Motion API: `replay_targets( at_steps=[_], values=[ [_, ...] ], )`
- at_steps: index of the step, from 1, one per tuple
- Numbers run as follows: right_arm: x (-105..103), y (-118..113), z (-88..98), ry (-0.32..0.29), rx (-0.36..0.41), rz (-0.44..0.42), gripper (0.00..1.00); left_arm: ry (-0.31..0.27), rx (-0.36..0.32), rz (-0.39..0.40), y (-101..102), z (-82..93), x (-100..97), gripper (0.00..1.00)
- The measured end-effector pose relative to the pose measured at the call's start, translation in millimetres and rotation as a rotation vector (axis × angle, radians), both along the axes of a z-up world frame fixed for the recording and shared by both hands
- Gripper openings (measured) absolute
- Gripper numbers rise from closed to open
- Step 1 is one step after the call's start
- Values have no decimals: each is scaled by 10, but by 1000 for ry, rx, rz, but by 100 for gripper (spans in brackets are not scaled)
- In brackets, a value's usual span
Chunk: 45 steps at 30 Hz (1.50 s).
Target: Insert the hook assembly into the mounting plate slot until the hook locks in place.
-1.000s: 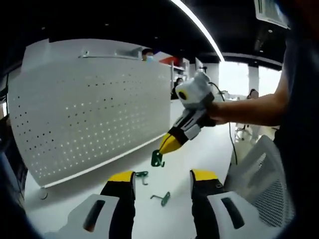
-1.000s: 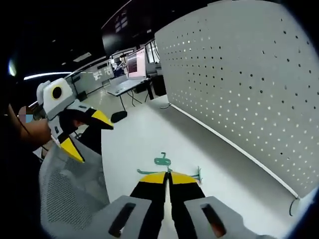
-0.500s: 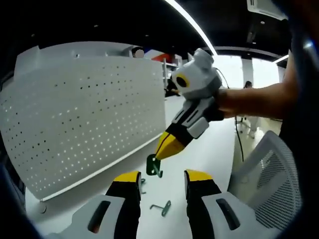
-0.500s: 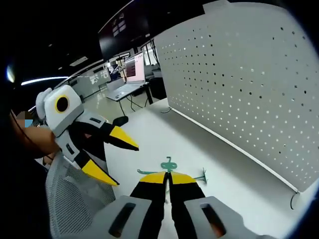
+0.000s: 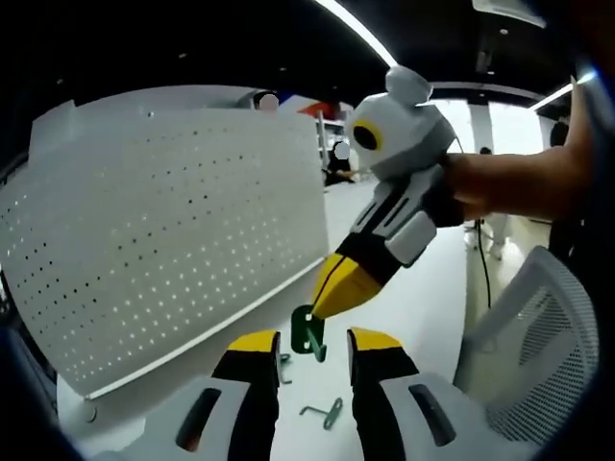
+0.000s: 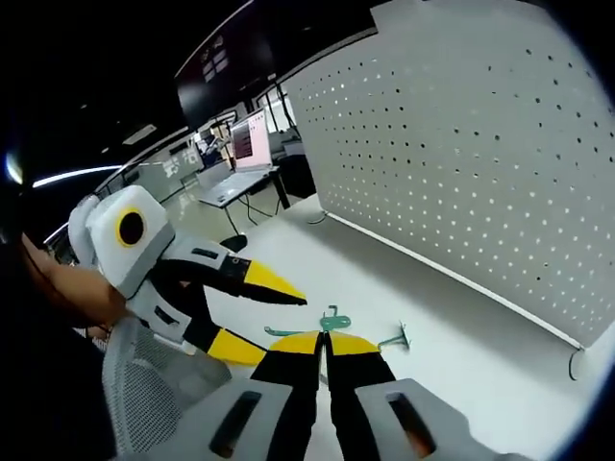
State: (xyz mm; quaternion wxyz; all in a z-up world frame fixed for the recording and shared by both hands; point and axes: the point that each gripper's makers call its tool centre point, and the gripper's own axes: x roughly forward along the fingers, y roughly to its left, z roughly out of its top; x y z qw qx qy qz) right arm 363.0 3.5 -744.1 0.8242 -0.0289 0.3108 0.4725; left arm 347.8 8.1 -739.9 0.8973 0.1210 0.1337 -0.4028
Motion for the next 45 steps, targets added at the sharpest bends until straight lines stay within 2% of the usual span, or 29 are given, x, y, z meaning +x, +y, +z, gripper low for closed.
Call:
replay_targets(
  at_steps=[8, 33, 40, 43, 45],
  values=[
    [1, -19, 26, 33, 24, -37, 0, -37, 28, -10, -31, -10, 18, 19],
    [-54, -35, 62, 94, 72, -77, 0, -61, 33, -13, -91, -11, 41, 5],
    [-62, -27, 71, 93, 72, -78, 1, -55, 21, 0, -78, -8, 40, 4],
    [-44, -2, 127, 52, 89, -64, 1, -56, 7, 11, -65, 19, 49, 3],
    [-39, 3, 131, 55, 91, -64, 1, -55, -1, 25, -49, 38, 64, 3]
  ],
)
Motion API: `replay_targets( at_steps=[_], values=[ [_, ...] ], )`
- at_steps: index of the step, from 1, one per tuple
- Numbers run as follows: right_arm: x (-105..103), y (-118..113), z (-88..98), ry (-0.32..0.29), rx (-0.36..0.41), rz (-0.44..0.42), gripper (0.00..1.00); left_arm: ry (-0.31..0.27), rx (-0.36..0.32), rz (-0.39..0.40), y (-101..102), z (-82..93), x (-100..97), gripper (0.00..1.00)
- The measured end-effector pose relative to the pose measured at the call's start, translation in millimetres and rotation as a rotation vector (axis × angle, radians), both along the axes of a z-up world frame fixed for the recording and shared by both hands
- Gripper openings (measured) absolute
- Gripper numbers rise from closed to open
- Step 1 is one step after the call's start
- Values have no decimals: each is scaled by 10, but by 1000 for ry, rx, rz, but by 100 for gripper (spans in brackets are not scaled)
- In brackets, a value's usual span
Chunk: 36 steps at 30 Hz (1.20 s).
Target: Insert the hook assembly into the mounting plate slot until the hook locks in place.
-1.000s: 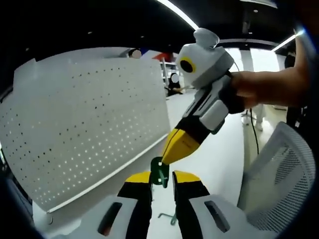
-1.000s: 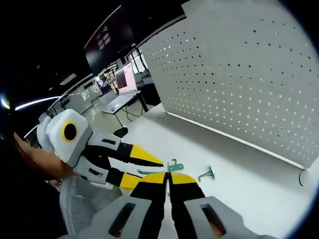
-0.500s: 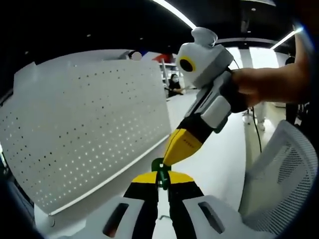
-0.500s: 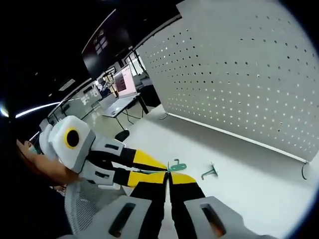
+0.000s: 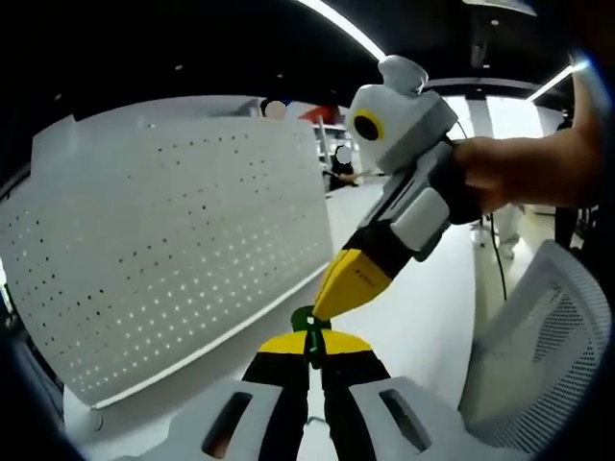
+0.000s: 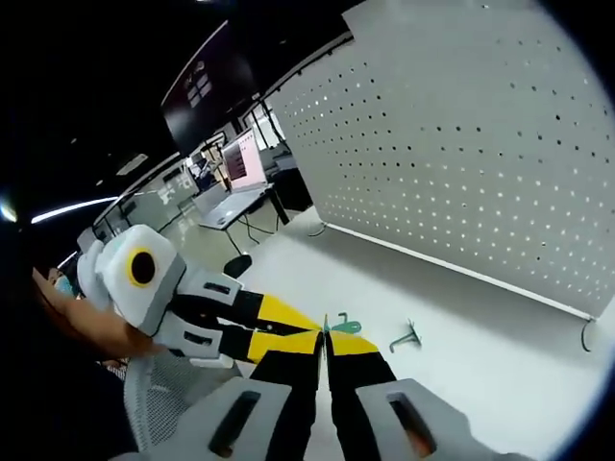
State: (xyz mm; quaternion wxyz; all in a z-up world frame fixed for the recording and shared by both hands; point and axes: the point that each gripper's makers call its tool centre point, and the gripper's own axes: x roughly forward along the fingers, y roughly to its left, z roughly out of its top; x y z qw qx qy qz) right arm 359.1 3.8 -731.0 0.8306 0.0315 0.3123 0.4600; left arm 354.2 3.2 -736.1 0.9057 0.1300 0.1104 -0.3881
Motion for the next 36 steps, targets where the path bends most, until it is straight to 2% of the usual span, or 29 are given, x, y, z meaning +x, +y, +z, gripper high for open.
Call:
replay_targets(
  at_steps=[3, 6, 9, 17, 22, 27, 36],
  values=[
    [17, 12, 36, -56, -9, 22, 4, 4, -9, 5, 3, 9, 11, 3],
    [-1, 22, 64, -80, -4, 34, 8, 8, -18, 13, 9, 21, 21, 3],
    [14, 3, 94, -154, -25, 44, 12, 4, -21, 24, 19, 37, 30, 3],
    [59, -53, 184, -265, -40, 19, 24, -2, -57, 75, 110, 145, 103, 3],
    [148, -127, 255, -335, -39, -29, 40, -20, -87, 128, 196, 265, 172, 3],
    [195, -191, 279, -376, -45, -61, 53, -40, -101, 165, 235, 359, 221, 3],
    [272, -310, 345, -440, -23, -142, 84, -86, -134, 237, 306, 589, 365, 3]
  ],
)
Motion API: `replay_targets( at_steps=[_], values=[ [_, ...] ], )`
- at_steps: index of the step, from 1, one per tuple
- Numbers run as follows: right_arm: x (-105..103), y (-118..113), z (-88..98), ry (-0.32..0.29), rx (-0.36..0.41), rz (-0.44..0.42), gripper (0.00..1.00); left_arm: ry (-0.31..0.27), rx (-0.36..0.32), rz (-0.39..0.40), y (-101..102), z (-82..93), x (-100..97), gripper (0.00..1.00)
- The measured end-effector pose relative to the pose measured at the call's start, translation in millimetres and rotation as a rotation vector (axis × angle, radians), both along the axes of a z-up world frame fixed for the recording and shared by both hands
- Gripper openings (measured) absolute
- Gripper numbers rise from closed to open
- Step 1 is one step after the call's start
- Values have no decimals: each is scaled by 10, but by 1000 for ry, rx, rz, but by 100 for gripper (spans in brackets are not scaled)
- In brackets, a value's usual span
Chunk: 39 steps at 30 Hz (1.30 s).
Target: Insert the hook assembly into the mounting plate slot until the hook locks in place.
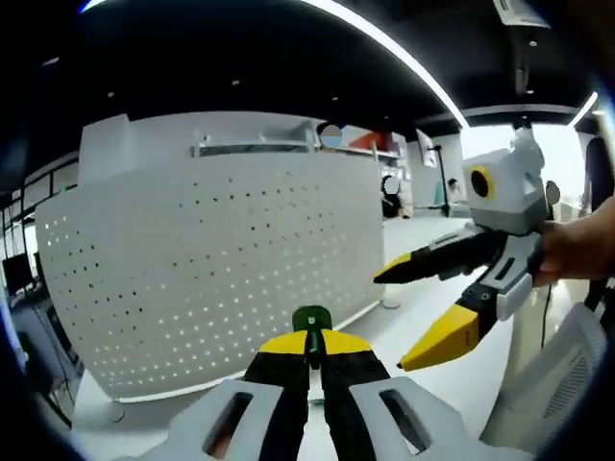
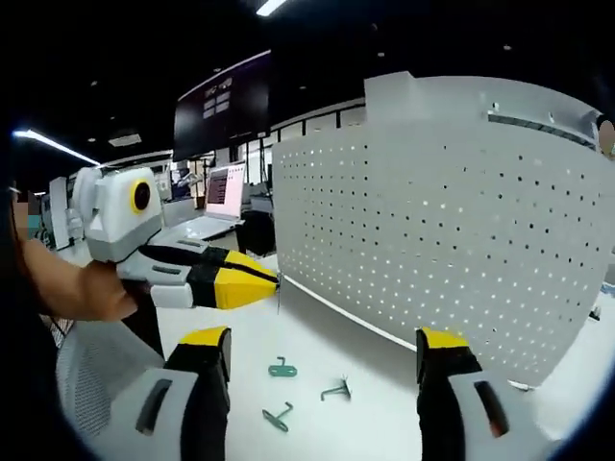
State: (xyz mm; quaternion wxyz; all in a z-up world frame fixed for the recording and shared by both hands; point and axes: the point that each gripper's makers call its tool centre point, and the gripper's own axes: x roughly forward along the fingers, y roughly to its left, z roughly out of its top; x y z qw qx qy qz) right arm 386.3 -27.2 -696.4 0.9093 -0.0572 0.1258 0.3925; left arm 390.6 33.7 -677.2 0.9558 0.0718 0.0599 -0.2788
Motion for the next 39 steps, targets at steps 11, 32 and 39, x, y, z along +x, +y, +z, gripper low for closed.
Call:
replay_targets(
  at_steps=[11, 32, 39],
  values=[
    [47, -70, 98, -53, 33, -37, 97, -48, -64, 148, 258, 313, 258, 3],
    [72, -92, 35, -31, 40, -18, 96, -156, -178, 321, 599, 971, 994, 3],
    [99, -120, -10, -16, 39, -28, 95, -182, -180, 336, 625, 1078, 1221, 3]
  ],
)
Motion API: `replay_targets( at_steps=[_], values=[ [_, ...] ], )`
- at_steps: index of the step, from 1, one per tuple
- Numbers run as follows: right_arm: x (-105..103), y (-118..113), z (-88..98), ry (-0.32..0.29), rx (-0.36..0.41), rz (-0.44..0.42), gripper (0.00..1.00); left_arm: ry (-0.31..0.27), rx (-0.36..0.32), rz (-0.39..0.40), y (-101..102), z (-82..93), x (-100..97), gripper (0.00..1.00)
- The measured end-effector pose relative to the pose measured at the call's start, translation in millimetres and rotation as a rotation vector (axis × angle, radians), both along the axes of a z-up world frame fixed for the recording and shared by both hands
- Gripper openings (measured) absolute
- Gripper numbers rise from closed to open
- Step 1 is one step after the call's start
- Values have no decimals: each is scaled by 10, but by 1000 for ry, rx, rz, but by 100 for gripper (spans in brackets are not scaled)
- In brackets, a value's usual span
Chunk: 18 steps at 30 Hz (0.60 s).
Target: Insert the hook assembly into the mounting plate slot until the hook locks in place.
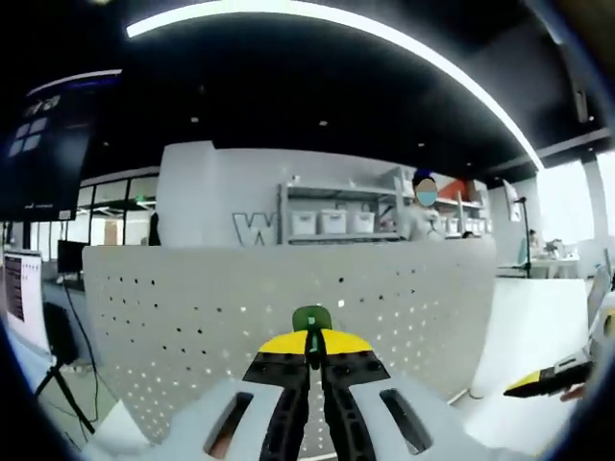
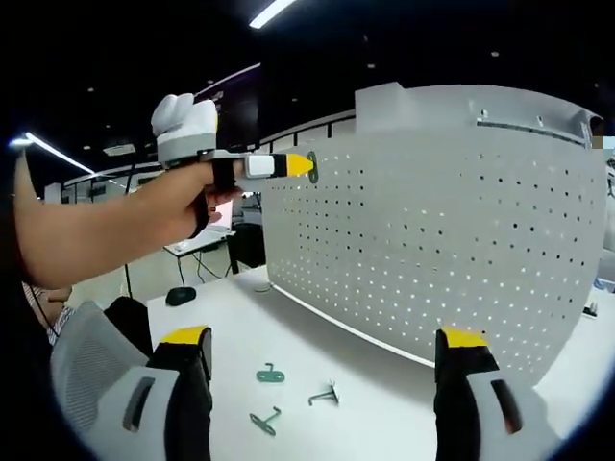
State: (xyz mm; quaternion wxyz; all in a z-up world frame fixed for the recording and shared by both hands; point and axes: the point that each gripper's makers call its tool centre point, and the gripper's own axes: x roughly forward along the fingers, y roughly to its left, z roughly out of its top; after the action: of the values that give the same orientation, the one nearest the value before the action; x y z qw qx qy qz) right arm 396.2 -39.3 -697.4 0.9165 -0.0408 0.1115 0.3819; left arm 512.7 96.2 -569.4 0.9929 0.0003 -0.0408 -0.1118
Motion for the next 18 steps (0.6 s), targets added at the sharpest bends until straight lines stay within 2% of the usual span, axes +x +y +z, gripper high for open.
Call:
replay_targets(
  at_steps=[8, 18],
  values=[
    [51, -46, -33, 9, 0, -18, 94, -22, 29, 16, 32, 100, 272, 3],
    [94, -98, -87, 23, 0, -34, 93, -17, 45, 23, 14, 95, 497, 3]
  ],
)
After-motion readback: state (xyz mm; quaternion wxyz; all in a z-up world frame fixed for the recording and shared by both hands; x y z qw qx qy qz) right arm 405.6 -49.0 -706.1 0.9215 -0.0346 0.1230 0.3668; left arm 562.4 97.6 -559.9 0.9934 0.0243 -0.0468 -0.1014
